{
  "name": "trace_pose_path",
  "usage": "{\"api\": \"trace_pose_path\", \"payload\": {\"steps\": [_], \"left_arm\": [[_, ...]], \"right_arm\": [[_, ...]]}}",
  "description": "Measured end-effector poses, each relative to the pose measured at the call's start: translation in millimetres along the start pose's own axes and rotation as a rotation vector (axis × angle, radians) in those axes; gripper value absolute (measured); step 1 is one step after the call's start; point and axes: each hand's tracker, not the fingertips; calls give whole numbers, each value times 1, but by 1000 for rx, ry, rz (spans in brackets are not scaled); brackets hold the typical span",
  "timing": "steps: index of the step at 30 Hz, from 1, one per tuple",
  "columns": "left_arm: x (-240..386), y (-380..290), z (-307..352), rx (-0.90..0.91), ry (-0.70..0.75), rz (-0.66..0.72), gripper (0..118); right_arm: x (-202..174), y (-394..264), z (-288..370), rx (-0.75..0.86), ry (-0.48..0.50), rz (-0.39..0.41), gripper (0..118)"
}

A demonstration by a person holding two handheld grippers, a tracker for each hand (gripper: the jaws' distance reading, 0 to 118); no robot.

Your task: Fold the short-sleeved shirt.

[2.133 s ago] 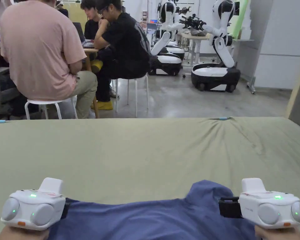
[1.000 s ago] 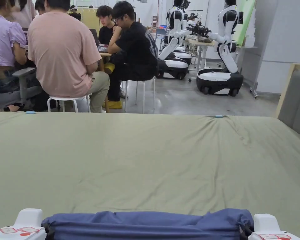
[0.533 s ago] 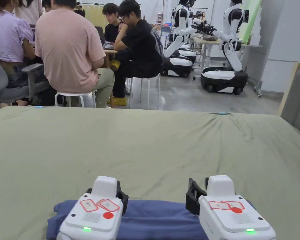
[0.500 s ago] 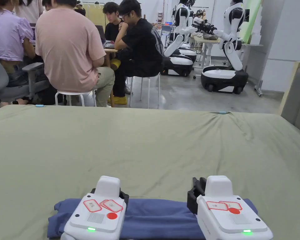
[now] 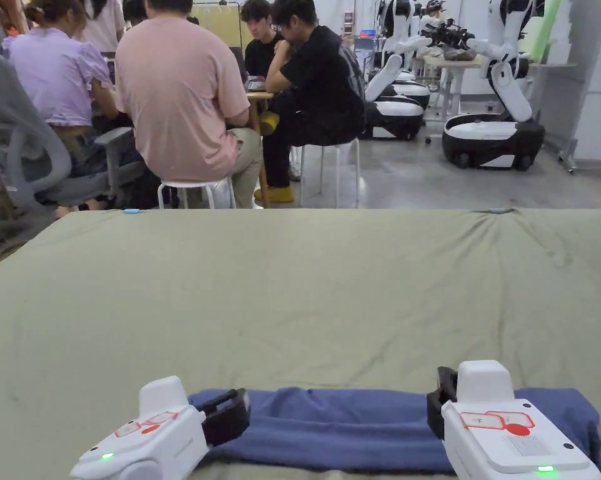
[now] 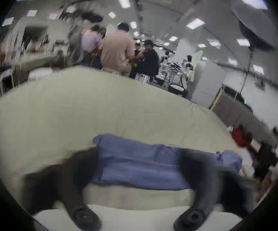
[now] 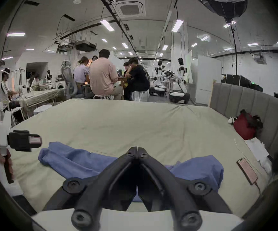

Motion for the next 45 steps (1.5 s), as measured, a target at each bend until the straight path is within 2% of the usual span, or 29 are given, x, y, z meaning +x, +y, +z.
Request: {"api": "trace_pose_path", "payload": {"steps": [1,2,5,6,8,10,11,14,16,18,19,20,24,26,27,29,30,31,34,37,39,41,43,45], "left_arm": [[-19,-4,1,11,-5,62,112],[-38,-3,0,39,34,130,112],[-81,-14,-17,-46,46,300,118],[-93,-19,-25,-72,12,374,118],[-105,-33,-48,-135,-153,580,118],[-99,-34,-53,-11,-237,599,118],[-99,-33,-63,-37,-312,659,118],[-82,-31,-86,-93,-418,775,118],[-70,-30,-101,-125,-442,818,114],[-64,-32,-117,-196,-418,884,67],[-62,-35,-122,-233,-397,889,32],[-61,-35,-119,-194,-373,842,13],[-70,-19,-85,-19,-228,623,10],[-78,-7,-68,41,-104,463,10],[-82,0,-64,36,-31,384,10],[-87,12,-57,-7,2,304,10],[-79,18,-51,3,25,220,10],[-58,23,-45,23,72,65,10],[7,27,-39,59,67,-241,10],[80,9,-46,97,10,-511,11],[126,-12,-59,43,-11,-658,10],[159,-45,-77,0,46,-842,10],[186,-88,-100,-30,171,-1077,10],[187,-116,-120,-80,210,-1200,10]], "right_arm": [[-3,-1,-4,-4,4,0,0],[-1,-4,0,-6,4,1,0],[-6,-4,-8,-17,9,13,0],[-5,-6,-6,-18,7,17,0],[-5,-5,-10,-23,9,20,0],[-4,-6,-9,-25,7,23,0],[-3,-6,-10,-27,7,24,0],[0,-10,-12,-40,3,40,0],[3,-13,-15,-56,-2,45,0],[7,-17,-15,-63,-7,35,0],[8,-18,-16,-69,-12,32,0],[10,-19,-17,-74,-12,26,0],[11,-23,-13,-80,-4,15,0],[9,-23,-14,-86,-1,26,0],[9,-24,-13,-88,2,25,0],[8,-26,-11,-85,9,23,0],[6,-26,-11,-86,13,27,0],[6,-28,-10,-87,15,30,0],[10,-30,-9,-95,19,23,0],[19,-31,-3,-98,10,11,0],[27,-30,-1,-104,1,6,0],[36,-30,4,-107,-8,-7,0],[44,-29,10,-101,-10,-23,0],[52,-29,15,-96,-12,-31,0]]}}
